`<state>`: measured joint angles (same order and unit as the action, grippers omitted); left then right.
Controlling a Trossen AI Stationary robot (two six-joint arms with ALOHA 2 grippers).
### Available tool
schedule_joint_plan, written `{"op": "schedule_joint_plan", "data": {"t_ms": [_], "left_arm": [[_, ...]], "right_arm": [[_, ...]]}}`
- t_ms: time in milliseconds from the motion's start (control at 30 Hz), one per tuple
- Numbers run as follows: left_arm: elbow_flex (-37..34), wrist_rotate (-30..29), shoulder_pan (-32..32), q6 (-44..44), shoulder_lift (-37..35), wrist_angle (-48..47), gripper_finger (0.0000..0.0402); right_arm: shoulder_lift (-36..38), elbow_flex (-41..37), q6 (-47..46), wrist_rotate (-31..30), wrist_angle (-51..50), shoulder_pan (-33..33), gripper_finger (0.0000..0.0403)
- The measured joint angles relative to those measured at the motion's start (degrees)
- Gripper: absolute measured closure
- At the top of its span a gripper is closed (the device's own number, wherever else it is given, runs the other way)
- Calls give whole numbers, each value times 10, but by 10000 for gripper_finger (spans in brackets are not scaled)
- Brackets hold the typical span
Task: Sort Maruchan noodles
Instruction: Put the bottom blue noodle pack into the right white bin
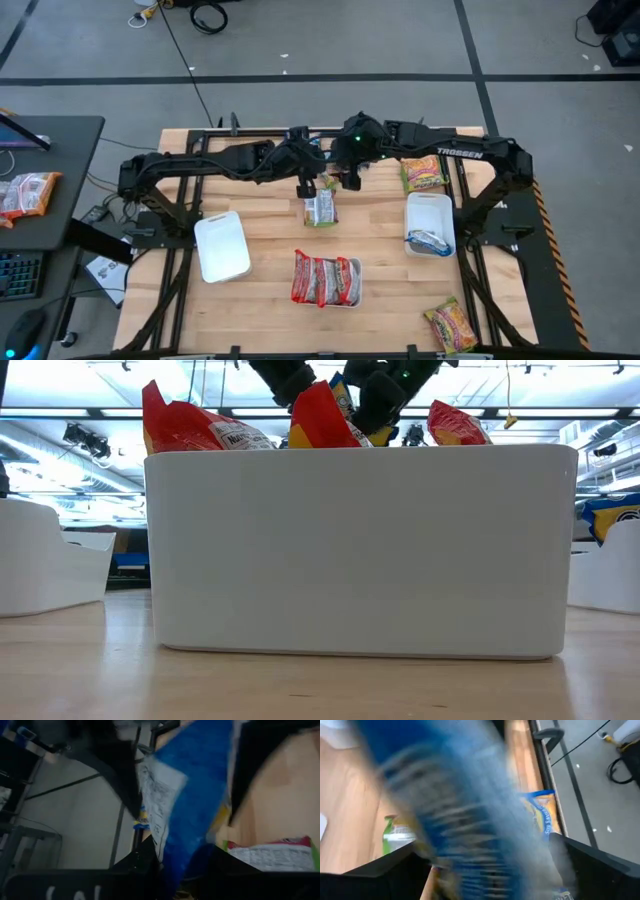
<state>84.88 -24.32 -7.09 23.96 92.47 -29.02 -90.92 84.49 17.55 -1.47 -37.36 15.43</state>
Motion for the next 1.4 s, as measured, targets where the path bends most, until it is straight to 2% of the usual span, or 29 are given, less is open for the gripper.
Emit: {"op": "schedule_joint_plan", "data": {"t_ms": [233, 333, 500, 800, 1067, 1200, 1333, 1400], "left_arm": [[0, -1, -1, -25, 0, 14, 308], [0, -3, -1, -34, 0, 14, 308], [0, -6, 4, -39, 0, 14, 308], [0, -6, 15, -62, 0, 13, 308], [0, 8, 35, -91, -4, -6, 305], [2, 61, 39, -141, -18, -41, 277], [5, 111, 36, -201, -39, -72, 226], [16, 129, 31, -224, -46, -121, 198]], "right_arm": [[-8, 0, -1, 10, 12, -14, 21], [-9, 0, -9, -14, 10, -20, 39], [-9, 0, -11, -66, 11, -24, 89], [-9, 0, -39, -60, 12, -26, 193], [-7, 0, -39, -51, 8, -28, 256], [2, -1, -37, -19, -5, -25, 263], [14, 0, -37, -9, -22, -16, 264], [19, 0, -37, -17, -49, -14, 265]]}}
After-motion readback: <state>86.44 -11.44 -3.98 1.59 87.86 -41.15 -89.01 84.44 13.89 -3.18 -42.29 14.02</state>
